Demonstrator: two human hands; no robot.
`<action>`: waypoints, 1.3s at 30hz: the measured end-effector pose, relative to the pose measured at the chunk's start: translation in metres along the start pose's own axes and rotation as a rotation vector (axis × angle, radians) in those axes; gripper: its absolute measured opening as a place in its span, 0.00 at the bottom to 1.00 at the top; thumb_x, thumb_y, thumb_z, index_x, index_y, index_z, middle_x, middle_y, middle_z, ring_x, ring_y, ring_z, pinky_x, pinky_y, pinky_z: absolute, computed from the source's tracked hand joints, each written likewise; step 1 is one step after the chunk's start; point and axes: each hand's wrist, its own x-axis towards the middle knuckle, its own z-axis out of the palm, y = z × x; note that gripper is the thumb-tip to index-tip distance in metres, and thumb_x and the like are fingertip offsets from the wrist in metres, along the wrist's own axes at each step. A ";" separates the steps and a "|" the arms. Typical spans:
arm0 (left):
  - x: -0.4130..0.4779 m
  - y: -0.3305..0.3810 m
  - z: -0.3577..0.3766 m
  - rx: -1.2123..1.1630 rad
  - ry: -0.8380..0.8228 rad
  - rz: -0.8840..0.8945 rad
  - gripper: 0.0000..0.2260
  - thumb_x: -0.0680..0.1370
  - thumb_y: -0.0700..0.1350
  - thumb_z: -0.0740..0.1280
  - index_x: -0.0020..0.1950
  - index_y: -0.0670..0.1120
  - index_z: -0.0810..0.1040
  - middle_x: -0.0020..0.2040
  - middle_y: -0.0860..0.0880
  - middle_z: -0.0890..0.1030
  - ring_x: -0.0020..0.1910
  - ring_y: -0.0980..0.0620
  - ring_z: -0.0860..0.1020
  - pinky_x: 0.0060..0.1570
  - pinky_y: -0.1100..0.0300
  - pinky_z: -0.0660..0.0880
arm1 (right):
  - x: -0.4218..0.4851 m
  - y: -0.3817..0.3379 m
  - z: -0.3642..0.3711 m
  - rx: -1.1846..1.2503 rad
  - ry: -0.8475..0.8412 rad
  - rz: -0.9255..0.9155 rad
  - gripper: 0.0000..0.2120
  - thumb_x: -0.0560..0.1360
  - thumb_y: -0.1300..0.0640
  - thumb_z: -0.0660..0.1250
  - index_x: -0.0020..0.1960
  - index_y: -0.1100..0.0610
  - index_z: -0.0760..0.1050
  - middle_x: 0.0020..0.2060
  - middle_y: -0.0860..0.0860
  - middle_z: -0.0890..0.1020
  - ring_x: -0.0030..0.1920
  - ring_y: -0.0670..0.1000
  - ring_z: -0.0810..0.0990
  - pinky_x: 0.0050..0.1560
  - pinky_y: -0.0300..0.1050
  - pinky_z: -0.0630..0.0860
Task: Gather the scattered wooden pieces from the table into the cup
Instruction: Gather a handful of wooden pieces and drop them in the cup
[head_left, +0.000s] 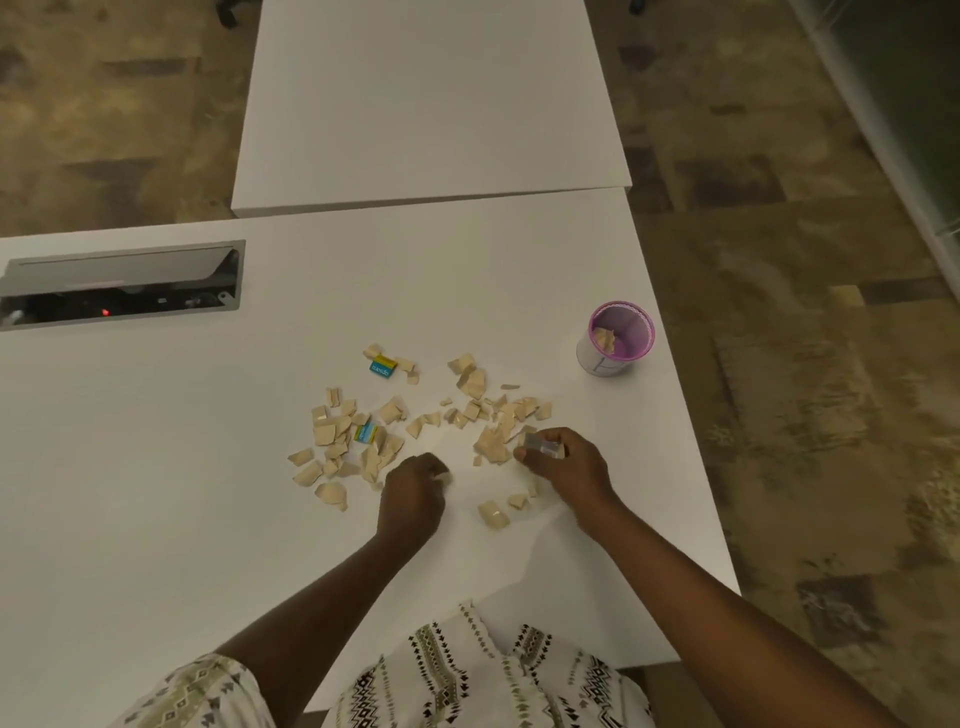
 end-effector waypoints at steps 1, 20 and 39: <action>0.008 0.012 0.000 -0.055 -0.006 -0.023 0.06 0.76 0.36 0.67 0.47 0.43 0.83 0.43 0.47 0.84 0.41 0.49 0.81 0.41 0.57 0.77 | 0.003 -0.005 -0.006 0.093 0.003 0.025 0.19 0.64 0.47 0.81 0.50 0.53 0.81 0.46 0.49 0.86 0.47 0.50 0.85 0.51 0.48 0.80; 0.125 0.260 0.015 -0.603 -0.095 -0.180 0.06 0.73 0.34 0.69 0.47 0.42 0.80 0.47 0.42 0.82 0.40 0.41 0.84 0.31 0.47 0.84 | 0.097 -0.105 -0.117 0.323 0.161 0.107 0.10 0.69 0.57 0.77 0.45 0.61 0.79 0.42 0.58 0.82 0.42 0.53 0.79 0.48 0.48 0.78; 0.147 0.279 0.028 -0.385 -0.172 -0.146 0.06 0.73 0.40 0.70 0.48 0.40 0.81 0.46 0.41 0.84 0.45 0.41 0.85 0.46 0.47 0.84 | 0.095 -0.139 -0.135 0.387 0.110 0.235 0.07 0.74 0.57 0.66 0.43 0.59 0.71 0.41 0.56 0.74 0.35 0.51 0.75 0.39 0.43 0.76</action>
